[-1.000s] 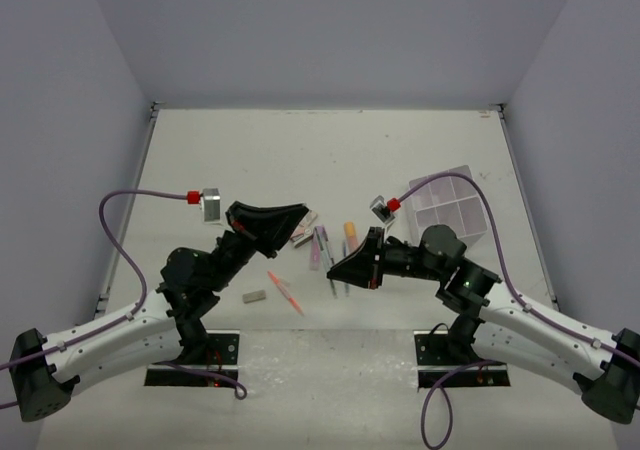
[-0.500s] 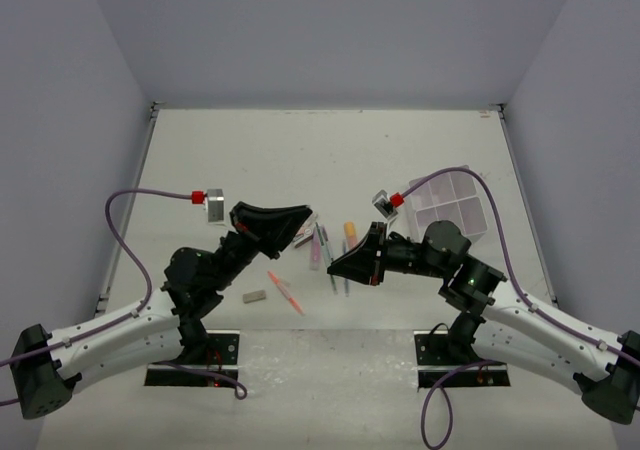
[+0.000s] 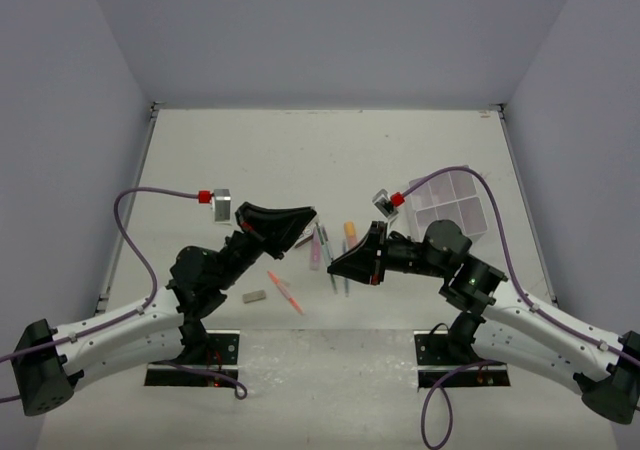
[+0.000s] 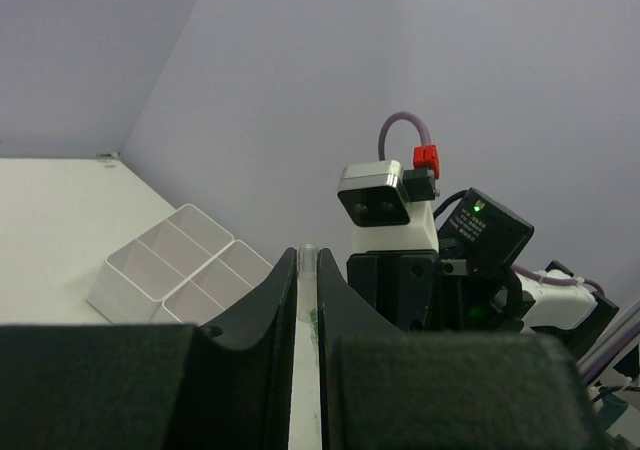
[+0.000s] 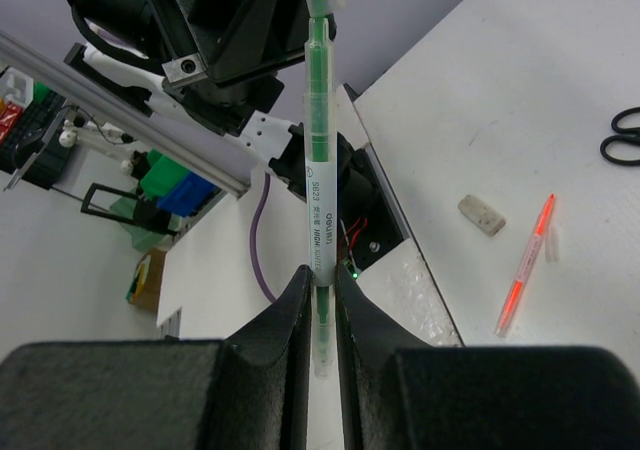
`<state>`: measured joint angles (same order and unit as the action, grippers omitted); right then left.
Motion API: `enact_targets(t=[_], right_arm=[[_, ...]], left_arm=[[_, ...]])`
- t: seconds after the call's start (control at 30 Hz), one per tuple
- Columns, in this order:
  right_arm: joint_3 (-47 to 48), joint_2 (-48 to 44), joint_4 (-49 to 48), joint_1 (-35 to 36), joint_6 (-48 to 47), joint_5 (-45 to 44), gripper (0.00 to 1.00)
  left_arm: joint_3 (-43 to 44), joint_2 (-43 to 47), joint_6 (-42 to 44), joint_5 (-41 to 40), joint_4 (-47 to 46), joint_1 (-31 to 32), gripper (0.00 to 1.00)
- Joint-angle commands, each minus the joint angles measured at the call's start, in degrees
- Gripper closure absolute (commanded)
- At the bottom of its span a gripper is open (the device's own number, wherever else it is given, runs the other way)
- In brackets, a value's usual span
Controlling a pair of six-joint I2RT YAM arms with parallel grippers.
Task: Sort the stationery into containers
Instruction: Close the pen cap on the pen.
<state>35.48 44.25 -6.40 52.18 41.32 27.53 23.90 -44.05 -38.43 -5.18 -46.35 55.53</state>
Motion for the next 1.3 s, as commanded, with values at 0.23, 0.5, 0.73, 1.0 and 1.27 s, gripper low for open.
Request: enact_targets(t=[0.23,0.5,0.73,1.0,1.27], right_arm=[[3.0,-1.1,0.7,0.3,-1.0,-3.0,1.0],[3.2,-1.5,-0.3,0.3,-2.5,-5.5,1.0],[3.2,-3.1,0.1,0.4,-4.9,-7.7,1.0],[3.2,-3.3,-1.7,0.3,-6.5,-9.6,1.0],[5.0,-1.8,-2.2,0.3,-6.1,-10.7,1.0]], left_arm=[[-0.9,-0.7,-2.4,1.5,-4.2,0.2,1.0],[-0.2,-2.9,-6.8,1.7,-2.0,0.1,1.0],[3.3,-4.3,-7.5,1.3,5.0,0.2,1.0],[4.4,-5.4,-10.2,1.0,6.9,0.3,1.0],[4.8,-6.0,-9.0,1.4,6.6,1.2,0.81]])
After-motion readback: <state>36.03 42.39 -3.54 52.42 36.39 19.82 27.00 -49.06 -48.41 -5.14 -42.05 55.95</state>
